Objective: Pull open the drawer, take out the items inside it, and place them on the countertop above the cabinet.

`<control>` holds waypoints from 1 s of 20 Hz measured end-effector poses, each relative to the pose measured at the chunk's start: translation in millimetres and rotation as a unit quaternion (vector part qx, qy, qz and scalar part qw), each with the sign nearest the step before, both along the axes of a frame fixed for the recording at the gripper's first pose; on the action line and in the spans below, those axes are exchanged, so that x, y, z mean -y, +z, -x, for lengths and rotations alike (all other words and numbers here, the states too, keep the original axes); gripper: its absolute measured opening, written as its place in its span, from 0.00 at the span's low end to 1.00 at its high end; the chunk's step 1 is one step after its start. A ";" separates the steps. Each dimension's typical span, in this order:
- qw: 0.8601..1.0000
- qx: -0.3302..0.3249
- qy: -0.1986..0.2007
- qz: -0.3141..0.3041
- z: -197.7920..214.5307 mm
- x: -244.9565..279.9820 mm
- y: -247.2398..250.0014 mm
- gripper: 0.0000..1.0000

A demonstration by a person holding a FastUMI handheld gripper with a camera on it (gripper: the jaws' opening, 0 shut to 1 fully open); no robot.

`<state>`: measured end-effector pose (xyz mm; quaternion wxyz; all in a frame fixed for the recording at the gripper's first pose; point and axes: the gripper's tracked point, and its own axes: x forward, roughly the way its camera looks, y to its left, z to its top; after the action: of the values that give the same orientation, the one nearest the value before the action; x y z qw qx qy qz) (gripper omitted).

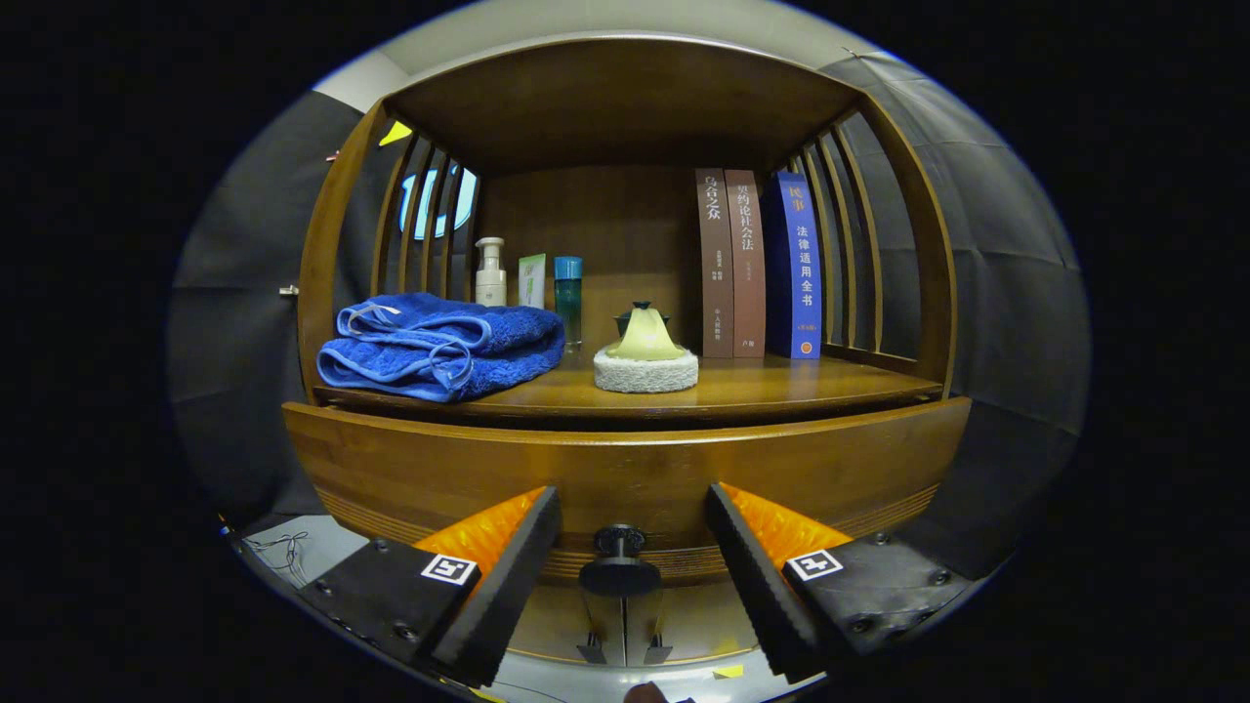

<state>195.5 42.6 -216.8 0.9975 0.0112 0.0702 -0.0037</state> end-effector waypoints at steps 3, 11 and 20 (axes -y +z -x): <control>1.000 -0.002 0.000 0.009 -8.9 -7.5 1.6 1.00; 0.999 0.000 -0.003 0.040 -17.3 -10.1 -0.9 1.00; 0.999 -0.002 0.012 0.049 14.8 -3.6 18.9 0.99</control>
<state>180.7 46.1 -197.9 0.9967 -0.0383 0.0718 0.0050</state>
